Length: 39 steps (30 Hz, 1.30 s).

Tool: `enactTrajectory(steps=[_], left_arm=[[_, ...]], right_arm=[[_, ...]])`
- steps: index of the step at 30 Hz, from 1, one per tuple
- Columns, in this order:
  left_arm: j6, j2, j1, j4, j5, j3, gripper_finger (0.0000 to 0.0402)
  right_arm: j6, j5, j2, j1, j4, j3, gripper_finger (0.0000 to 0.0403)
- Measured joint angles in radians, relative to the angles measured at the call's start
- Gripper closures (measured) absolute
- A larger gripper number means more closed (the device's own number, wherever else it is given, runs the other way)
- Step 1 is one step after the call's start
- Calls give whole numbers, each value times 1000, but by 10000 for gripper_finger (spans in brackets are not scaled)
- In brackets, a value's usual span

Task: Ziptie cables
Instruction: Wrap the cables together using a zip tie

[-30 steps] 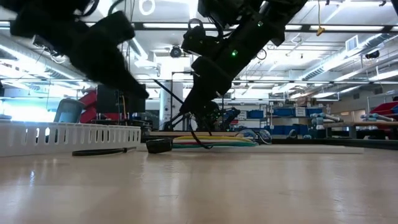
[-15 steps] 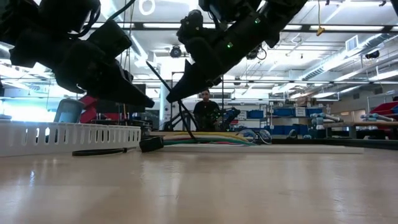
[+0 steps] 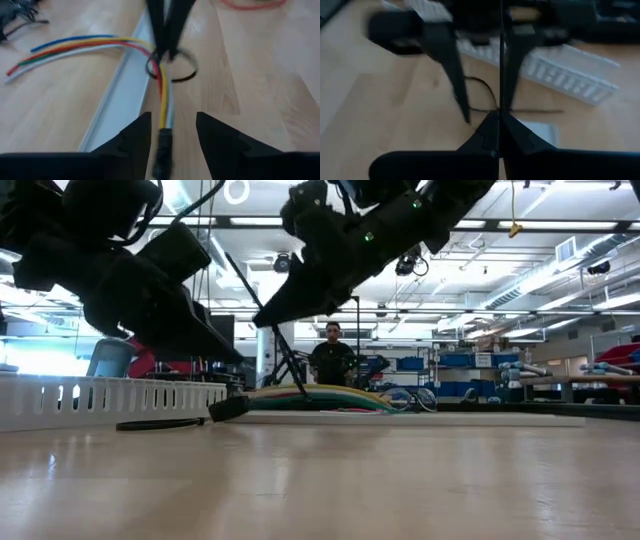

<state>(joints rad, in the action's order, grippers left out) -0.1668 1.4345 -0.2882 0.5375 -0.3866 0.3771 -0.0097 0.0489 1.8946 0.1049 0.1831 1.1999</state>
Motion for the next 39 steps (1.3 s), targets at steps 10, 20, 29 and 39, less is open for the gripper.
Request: enactTrajectory(steps=[10, 20, 29, 39], left_arm=[[-114, 109, 0, 1, 75, 0, 250], [-206, 171, -2, 59, 127, 8, 289], [-315, 110, -16, 39, 178, 8, 355], [-490, -112, -143, -402, 178, 65, 355]], right_arm=[[27, -1, 0, 14, 69, 0, 403], [34, 0, 0, 13, 78, 0, 403], [38, 0, 0, 13, -32, 0, 403], [16, 69, 0, 13, -162, 0, 403]])
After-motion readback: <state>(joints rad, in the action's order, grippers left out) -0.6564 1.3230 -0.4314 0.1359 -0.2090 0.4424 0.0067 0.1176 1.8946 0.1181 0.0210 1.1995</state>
